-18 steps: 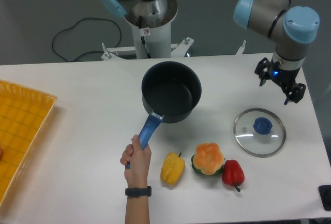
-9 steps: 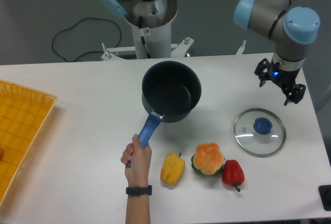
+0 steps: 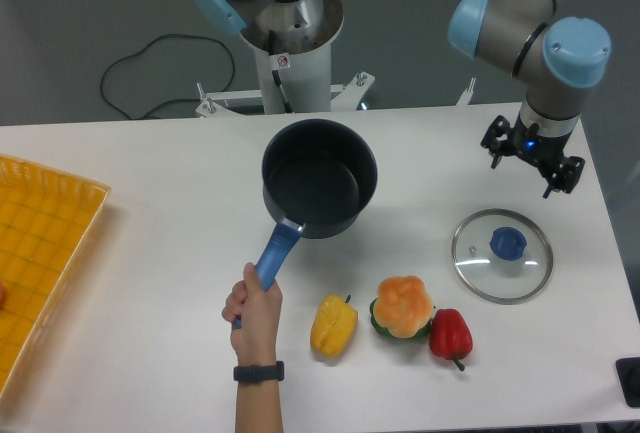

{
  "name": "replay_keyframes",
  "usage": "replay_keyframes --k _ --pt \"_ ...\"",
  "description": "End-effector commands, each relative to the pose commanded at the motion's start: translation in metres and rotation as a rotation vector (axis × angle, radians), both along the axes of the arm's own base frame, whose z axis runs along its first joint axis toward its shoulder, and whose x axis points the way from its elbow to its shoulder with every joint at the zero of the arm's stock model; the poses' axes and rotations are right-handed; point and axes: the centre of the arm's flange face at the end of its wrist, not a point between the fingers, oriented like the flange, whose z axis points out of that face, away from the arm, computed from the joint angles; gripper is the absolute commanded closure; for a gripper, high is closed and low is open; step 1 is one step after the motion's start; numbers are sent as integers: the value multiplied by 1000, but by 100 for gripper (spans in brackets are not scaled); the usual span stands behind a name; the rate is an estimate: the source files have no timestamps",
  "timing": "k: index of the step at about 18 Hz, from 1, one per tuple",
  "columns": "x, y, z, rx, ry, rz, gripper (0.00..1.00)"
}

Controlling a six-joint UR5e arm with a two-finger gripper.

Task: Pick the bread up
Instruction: 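Move the open gripper down and across toward the bread bun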

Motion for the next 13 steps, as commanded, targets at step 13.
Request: replay_keyframes --k 13 --pt "37 87 -33 25 -57 198 0"
